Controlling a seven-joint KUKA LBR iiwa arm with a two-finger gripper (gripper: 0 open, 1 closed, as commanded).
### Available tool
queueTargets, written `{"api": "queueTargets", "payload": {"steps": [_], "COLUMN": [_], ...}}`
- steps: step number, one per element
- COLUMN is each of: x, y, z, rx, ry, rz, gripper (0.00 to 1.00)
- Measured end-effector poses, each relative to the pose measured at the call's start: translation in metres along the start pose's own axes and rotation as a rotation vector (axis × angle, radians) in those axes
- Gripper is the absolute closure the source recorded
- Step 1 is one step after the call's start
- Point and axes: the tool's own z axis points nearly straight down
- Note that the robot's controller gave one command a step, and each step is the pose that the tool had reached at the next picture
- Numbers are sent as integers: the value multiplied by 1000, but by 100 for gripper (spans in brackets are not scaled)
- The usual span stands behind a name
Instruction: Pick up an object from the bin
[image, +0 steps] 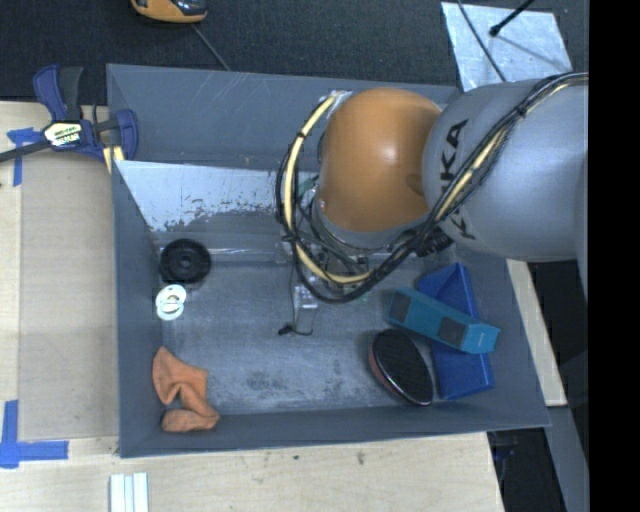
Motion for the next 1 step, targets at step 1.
{"api": "queueTargets", "payload": {"steps": [1], "x": [-1], "y": [-1], "z": [-5], "rx": [-1], "ry": [-8], "rz": [3], "gripper": [0]}}
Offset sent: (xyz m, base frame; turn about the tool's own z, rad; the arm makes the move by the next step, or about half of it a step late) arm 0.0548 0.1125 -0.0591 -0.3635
